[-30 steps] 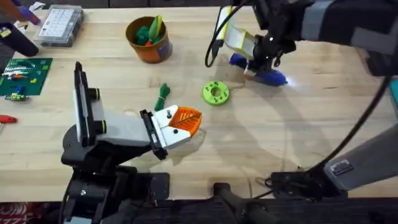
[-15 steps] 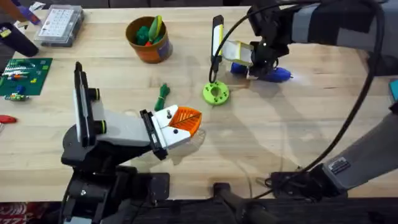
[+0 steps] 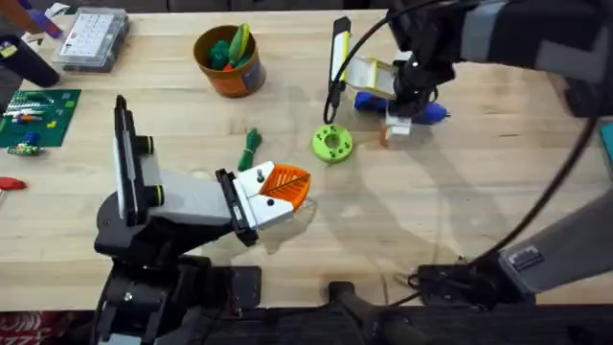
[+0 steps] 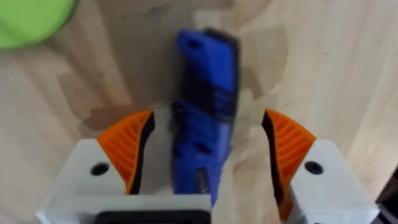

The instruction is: Pick up the gripper from the table and insert it into the empty holder that is missing its gripper. Then pick up a screw, insert it into the mounting hole, and use the screwdriver to tighten it. Finally, clean up the table by picking up the vegetable and placing it into the bucket.

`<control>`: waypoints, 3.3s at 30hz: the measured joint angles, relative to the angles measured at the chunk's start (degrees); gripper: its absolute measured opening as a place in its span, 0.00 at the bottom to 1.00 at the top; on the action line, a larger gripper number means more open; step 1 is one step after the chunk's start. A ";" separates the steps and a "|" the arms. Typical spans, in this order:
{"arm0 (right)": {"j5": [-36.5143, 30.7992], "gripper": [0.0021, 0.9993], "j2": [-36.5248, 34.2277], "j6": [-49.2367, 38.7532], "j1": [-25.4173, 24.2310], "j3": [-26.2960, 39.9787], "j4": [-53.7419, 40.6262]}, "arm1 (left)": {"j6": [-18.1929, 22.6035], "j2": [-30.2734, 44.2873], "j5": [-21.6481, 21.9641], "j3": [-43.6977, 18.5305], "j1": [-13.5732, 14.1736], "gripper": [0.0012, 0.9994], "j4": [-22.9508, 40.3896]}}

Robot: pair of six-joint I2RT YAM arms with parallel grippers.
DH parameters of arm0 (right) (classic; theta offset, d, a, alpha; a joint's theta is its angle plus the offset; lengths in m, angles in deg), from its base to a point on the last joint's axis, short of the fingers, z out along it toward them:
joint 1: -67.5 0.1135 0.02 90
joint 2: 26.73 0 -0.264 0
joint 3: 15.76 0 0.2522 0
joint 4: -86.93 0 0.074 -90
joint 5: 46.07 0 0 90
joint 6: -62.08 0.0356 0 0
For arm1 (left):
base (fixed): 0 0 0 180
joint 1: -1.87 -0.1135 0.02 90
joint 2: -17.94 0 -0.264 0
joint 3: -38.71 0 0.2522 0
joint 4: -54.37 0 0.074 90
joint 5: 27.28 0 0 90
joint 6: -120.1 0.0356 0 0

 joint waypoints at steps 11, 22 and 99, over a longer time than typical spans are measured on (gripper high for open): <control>5.40 1.00 18.98 7.77 0.04 0.14 -2.19 | -0.79 0.00 0.01 0.00 0.00 0.01 0.01; 6.79 1.00 33.14 26.41 0.05 0.79 -7.81 | -3.38 0.00 6.27 -2.90 -2.94 0.01 5.51; 21.79 1.00 63.65 37.45 -13.98 -16.55 -17.14 | 2.30 62.20 54.98 -56.82 2.23 0.99 61.90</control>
